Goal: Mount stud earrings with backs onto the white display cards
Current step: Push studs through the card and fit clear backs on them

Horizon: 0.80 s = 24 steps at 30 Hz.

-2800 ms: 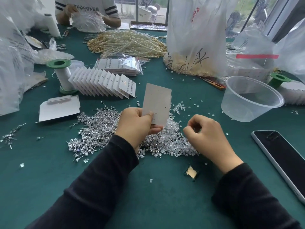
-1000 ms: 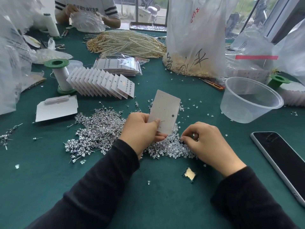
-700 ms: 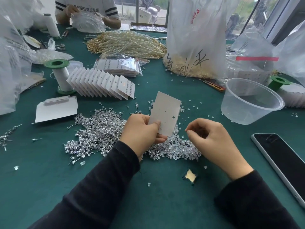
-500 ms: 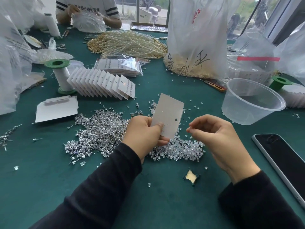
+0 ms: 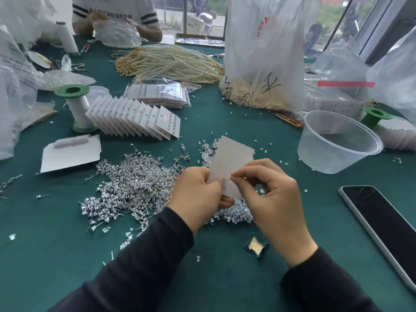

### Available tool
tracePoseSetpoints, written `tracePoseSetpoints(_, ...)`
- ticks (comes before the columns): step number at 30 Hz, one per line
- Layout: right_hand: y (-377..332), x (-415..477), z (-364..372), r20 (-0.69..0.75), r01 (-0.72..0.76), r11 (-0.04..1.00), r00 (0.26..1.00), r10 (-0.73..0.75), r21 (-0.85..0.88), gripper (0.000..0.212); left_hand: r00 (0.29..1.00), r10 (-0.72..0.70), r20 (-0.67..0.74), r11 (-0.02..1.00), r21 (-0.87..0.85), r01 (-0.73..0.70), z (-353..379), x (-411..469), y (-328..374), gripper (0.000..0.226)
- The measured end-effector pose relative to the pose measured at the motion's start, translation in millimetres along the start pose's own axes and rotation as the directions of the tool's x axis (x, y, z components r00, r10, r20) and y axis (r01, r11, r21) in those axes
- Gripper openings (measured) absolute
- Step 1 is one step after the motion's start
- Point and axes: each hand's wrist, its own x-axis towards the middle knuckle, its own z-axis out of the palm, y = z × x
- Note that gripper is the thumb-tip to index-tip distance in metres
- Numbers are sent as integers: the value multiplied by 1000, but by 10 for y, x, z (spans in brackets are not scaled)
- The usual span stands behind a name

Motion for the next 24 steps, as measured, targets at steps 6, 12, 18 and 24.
tracePoseSetpoints(6,32,-8,26,-25,-18,999,1000,19,37,19,1000,5,21,999,-32,-4,22,-33,41,18)
tracePoseSetpoints(12,37,6,30,0,-80,991,997,80,108,28,1000,7,16,999,-45,-6,19,-47,43,17)
tracePoseSetpoints(18,66,10,27,16,-131,978,991,131,159,26,1000,-5,13,998,-61,6,25,-44,49,20)
tracePoseSetpoints(24,92,-8,42,18,-142,973,990,141,180,21,1000,-16,21,996,-86,17,17,-62,60,21)
